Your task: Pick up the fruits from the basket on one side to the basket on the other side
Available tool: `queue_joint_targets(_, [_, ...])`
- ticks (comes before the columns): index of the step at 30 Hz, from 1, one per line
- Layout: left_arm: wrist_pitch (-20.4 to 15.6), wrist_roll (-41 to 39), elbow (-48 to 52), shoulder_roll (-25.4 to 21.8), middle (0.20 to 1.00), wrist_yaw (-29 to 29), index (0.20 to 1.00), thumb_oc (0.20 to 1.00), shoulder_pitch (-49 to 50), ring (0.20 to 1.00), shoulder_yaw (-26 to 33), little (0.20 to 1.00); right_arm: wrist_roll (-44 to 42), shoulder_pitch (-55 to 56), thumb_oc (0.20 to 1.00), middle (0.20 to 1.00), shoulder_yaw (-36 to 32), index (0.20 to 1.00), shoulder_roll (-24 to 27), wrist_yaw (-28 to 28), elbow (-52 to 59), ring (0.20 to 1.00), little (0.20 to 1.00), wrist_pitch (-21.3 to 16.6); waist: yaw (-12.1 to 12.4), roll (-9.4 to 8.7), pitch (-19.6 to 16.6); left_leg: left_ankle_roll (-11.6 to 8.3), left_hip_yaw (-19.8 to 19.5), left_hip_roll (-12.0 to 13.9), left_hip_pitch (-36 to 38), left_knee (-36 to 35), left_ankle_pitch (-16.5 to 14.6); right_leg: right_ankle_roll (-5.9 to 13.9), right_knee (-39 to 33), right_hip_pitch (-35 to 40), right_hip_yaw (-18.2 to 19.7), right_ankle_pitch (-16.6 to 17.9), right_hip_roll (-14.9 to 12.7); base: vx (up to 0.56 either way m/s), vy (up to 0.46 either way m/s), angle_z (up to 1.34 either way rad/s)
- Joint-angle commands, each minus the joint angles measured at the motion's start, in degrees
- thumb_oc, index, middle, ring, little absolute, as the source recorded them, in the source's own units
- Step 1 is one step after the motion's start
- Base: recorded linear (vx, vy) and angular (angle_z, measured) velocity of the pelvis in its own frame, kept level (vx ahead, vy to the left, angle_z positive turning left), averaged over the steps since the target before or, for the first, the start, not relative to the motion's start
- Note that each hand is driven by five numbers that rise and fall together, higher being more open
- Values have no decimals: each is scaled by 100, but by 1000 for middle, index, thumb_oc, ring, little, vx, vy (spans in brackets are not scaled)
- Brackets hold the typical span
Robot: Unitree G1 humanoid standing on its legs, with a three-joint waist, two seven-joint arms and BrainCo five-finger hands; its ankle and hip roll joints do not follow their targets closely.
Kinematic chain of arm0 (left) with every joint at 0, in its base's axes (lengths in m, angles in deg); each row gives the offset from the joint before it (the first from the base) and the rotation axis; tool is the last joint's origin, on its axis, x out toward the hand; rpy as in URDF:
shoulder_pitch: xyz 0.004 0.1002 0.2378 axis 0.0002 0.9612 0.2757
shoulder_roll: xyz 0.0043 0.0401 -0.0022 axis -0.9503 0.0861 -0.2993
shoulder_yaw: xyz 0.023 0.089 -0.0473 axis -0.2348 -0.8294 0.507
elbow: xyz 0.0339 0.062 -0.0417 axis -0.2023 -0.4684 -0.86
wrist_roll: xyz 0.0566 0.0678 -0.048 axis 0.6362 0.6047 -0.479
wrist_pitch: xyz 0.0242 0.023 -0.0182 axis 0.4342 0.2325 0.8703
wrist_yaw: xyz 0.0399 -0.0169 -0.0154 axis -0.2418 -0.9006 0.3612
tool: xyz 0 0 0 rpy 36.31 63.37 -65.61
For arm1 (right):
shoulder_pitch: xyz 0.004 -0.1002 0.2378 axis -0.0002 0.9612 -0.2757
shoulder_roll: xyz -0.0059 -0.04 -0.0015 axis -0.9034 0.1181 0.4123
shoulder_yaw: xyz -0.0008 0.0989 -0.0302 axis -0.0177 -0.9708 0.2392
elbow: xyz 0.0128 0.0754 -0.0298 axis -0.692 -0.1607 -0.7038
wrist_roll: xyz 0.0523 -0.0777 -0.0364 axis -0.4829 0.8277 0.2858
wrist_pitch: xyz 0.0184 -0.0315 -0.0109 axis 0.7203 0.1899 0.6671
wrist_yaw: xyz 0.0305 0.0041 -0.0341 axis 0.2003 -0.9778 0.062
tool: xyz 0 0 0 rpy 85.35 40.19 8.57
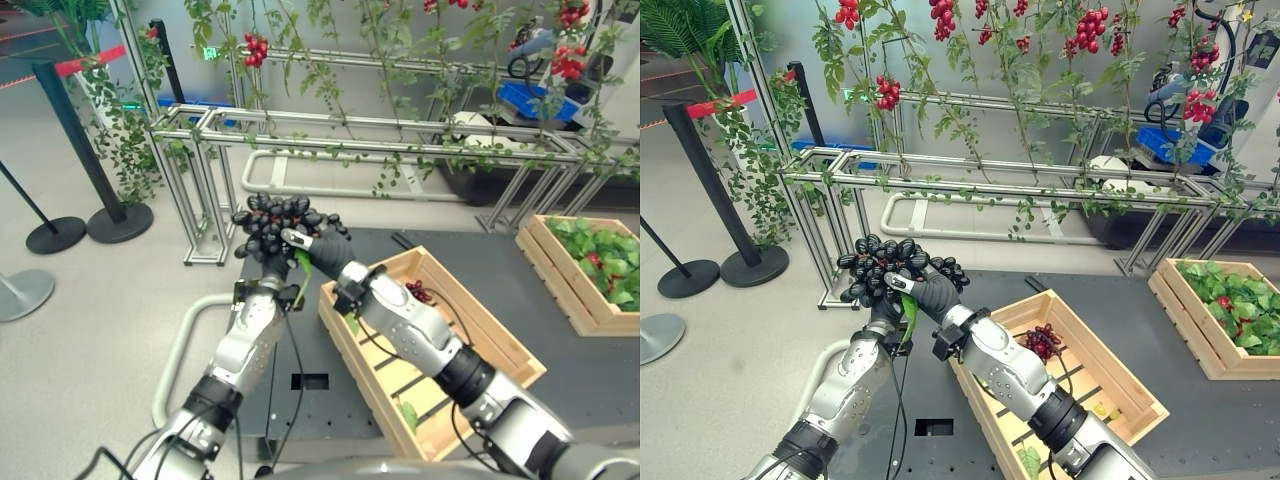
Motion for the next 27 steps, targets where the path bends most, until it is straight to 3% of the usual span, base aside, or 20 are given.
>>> queue_joint_targets(1, [-425,320,-138,49,200,1,200,200,-752,200,189,200,119,-54,200,200,-351,200,-100,89,308,200,200,-272,-9,-164,-66,201,-67,-63,251,764,-1427,96,642,-89,-2,-858,-234,0,0,0])
queue_joint_targets(5, [-422,365,-152,50,200,6,200,200,-712,200,212,200,235,-28,200,200,-370,200,-81,104,313,200,200,-289,-12,-160,-75,197,-59,-62,258,755,-1432,98,635,-89,-5,-858,-231,0,0,0])
queue_joint_targets(6, [-420,389,-163,40,200,8,200,200,-701,200,224,200,386,-33,551,551,-399,551,-39,73,331,551,551,-300,-16,-156,-78,198,-57,-63,259,756,-1434,100,637,-92,-9,-857,-229,0,0,0])
queue_joint_targets(7, [-420,390,-163,41,200,9,200,200,-700,200,224,200,389,-32,1000,1000,-399,1000,-38,71,333,1000,1000,-299,-15,-156,-78,198,-57,-63,260,757,-1435,100,638,-92,-9,-857,-229,0,0,0])
queue_joint_targets(9, [-415,449,-174,2,200,24,200,200,-659,200,279,200,1323,-123,1000,1000,-559,1000,254,24,565,1000,1000,-314,-27,-147,-89,202,-54,-66,264,756,-1441,102,623,-84,-4,-862,-229,0,0,0])
queue_joint_targets(10, [-414,450,-174,5,200,24,200,200,-659,200,278,200,1330,-116,1000,1000,-560,1000,256,21,574,1000,1000,-308,-25,-145,-88,201,-54,-65,266,756,-1443,101,624,-81,-4,-863,-228,0,0,0])
queue_joint_targets(11, [-424,509,-110,-57,200,98,200,200,-597,200,378,200,2044,-74,1000,1000,-823,1000,523,-155,776,1000,1000,-397,-49,-128,-89,205,-50,-71,269,766,-1454,110,621,-86,2,-858,-231,0,0,0])
queue_joint_targets(13, [-438,547,39,-138,200,116,200,200,-489,200,498,200,2473,101,1000,1000,-1122,1000,698,-310,978,1000,1000,-446,-63,-110,-77,209,-43,-65,280,763,-1460,114,618,-80,10,-867,-229,0,0,0])
queue_joint_targets(27, [-402,359,518,-143,200,-241,200,200,544,200,1221,200,2220,1733,1000,1000,-2509,1000,935,-122,1586,1000,1000,-679,-167,-4,-70,205,-30,-49,324,710,-1461,101,593,-33,12,-930,-218,0,-1,0])
